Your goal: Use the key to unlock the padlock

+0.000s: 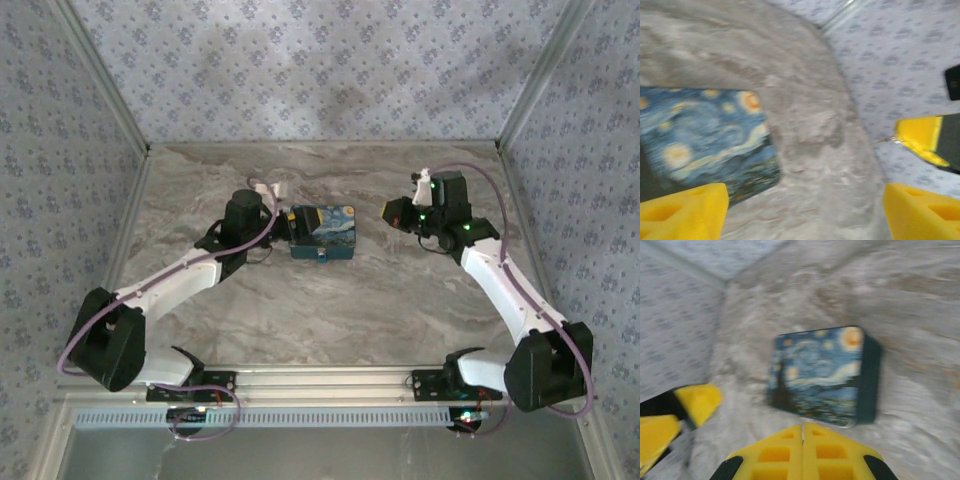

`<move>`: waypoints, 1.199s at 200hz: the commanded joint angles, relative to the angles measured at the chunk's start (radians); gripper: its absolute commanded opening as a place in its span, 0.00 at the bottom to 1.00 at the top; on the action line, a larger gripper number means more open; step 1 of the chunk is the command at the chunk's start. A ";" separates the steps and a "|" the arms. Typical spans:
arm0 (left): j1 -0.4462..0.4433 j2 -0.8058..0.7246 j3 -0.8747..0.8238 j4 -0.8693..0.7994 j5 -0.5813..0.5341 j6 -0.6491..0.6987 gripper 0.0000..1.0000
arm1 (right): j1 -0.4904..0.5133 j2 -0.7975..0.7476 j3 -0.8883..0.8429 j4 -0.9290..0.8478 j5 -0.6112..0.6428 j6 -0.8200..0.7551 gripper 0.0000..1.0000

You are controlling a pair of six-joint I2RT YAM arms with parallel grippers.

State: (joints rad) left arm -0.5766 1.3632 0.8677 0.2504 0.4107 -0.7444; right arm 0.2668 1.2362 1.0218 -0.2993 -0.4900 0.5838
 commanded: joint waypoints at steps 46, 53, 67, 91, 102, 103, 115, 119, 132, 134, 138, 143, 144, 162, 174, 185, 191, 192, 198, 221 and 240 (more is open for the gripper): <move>-0.058 0.065 0.105 0.359 0.330 -0.011 0.76 | 0.087 0.005 0.077 0.163 -0.292 0.165 0.00; -0.063 0.073 0.114 0.374 0.349 -0.013 0.79 | 0.091 0.008 0.077 0.186 -0.305 0.185 0.00; -0.067 0.087 0.134 0.379 0.369 -0.014 0.81 | 0.096 0.008 0.080 0.214 -0.320 0.214 0.00; -0.077 0.098 0.142 0.421 0.389 -0.031 0.81 | 0.095 0.010 0.079 0.251 -0.333 0.253 0.00; -0.080 0.104 0.148 0.424 0.395 -0.035 0.81 | 0.096 0.012 0.072 0.277 -0.338 0.275 0.00; -0.081 0.105 0.148 0.424 0.395 -0.035 0.81 | 0.096 0.011 0.072 0.279 -0.338 0.277 0.00; -0.086 0.108 0.151 0.425 0.394 -0.034 0.81 | 0.094 0.015 0.062 0.312 -0.349 0.305 0.00; -0.086 0.110 0.152 0.425 0.393 -0.035 0.80 | 0.094 0.017 0.060 0.325 -0.351 0.315 0.00; -0.086 0.115 0.155 0.427 0.396 -0.039 0.77 | 0.093 0.021 0.058 0.340 -0.357 0.331 0.00; -0.086 0.115 0.155 0.427 0.396 -0.038 0.75 | 0.092 0.020 0.058 0.342 -0.357 0.332 0.00; -0.087 0.116 0.157 0.429 0.398 -0.040 0.73 | 0.091 0.020 0.058 0.342 -0.355 0.332 0.00; -0.087 0.117 0.157 0.431 0.401 -0.042 0.71 | 0.089 0.019 0.058 0.341 -0.352 0.333 0.00; -0.088 0.117 0.157 0.432 0.401 -0.043 0.70 | 0.088 0.017 0.057 0.341 -0.351 0.333 0.00; -0.090 0.117 0.156 0.432 0.405 -0.044 0.62 | 0.081 0.015 0.051 0.351 -0.349 0.346 0.00; -0.092 0.117 0.153 0.432 0.406 -0.043 0.55 | 0.078 0.014 0.045 0.370 -0.351 0.361 0.00; -0.091 0.114 0.148 0.432 0.407 -0.044 0.46 | 0.074 0.014 0.040 0.375 -0.351 0.369 0.00; -0.092 0.113 0.148 0.431 0.406 -0.042 0.42 | 0.072 0.013 0.040 0.373 -0.350 0.368 0.00; -0.091 0.114 0.148 0.430 0.405 -0.042 0.41 | 0.071 0.012 0.040 0.374 -0.349 0.368 0.00; -0.092 0.110 0.146 0.427 0.404 -0.040 0.39 | 0.070 0.010 0.038 0.374 -0.352 0.369 0.00; -0.092 0.104 0.147 0.405 0.399 -0.025 0.29 | 0.067 0.010 0.035 0.377 -0.357 0.372 0.00; -0.091 0.099 0.149 0.374 0.390 -0.008 0.24 | 0.065 0.010 0.035 0.376 -0.365 0.371 0.00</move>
State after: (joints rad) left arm -0.6632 1.4780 0.9859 0.6292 0.7971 -0.7830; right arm 0.3378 1.2530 1.0611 0.0544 -0.8249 0.9394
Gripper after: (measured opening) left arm 0.250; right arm 0.064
